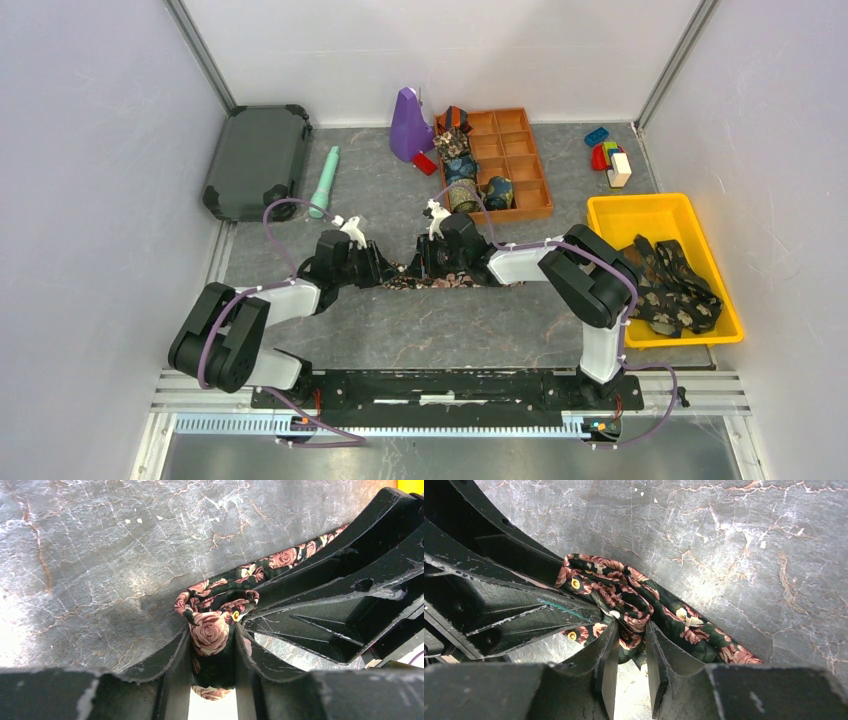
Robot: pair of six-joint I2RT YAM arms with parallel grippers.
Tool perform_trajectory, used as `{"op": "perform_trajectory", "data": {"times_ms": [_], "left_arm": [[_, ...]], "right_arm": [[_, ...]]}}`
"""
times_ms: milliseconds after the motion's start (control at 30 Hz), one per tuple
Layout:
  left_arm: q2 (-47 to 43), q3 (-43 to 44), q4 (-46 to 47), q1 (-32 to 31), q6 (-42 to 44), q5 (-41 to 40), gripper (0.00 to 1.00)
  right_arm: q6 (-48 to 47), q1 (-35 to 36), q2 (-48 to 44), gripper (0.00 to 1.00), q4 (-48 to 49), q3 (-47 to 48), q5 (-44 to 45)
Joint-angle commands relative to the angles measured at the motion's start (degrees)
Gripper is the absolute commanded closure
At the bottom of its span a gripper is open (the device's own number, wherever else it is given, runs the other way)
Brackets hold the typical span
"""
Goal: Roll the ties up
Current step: Roll the tie at the center of the board.
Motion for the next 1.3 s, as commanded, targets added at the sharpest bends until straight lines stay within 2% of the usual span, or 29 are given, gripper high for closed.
{"op": "perform_trajectory", "data": {"times_ms": [0,100,233,333,533,800,1267], "left_arm": [[-1.3,-0.4,1.9,-0.2,-2.0,2.1,0.64],[-1.9,-0.3,0.7,-0.2,-1.6,0.8,0.68],[-2.8,0.7,-2.5,-0.4,-0.1,-0.9,0.71],[-3.5,1.3,-4.6,-0.8,1.0,-1.9,0.72],[-3.9,2.2,-7.5,-1.6,2.0,-3.0,0.72],[-5.0,3.0,-10.2,-2.3,2.6,-3.4,0.72],[-5.5,3.9,-13.4,-3.4,3.1,-4.6,0.73]], "right_arm": [[-2.6,-0.6,0.9,0.70,-4.9,-0.5,2.4],[-2.9,-0.6,-1.1,0.66,-5.8,-0.5,2.2],[-3.8,-0.6,-4.3,0.56,-7.6,0.2,1.5],[-5.1,-0.6,-6.8,0.54,-9.8,1.2,1.2],[-7.7,-0.6,-10.4,0.55,-12.5,1.0,4.2],[-10.4,-0.7,-8.8,0.60,-13.6,-2.9,8.9],[-0.6,1.3,-12.3,0.61,-6.1,-13.8,8.9]]}}
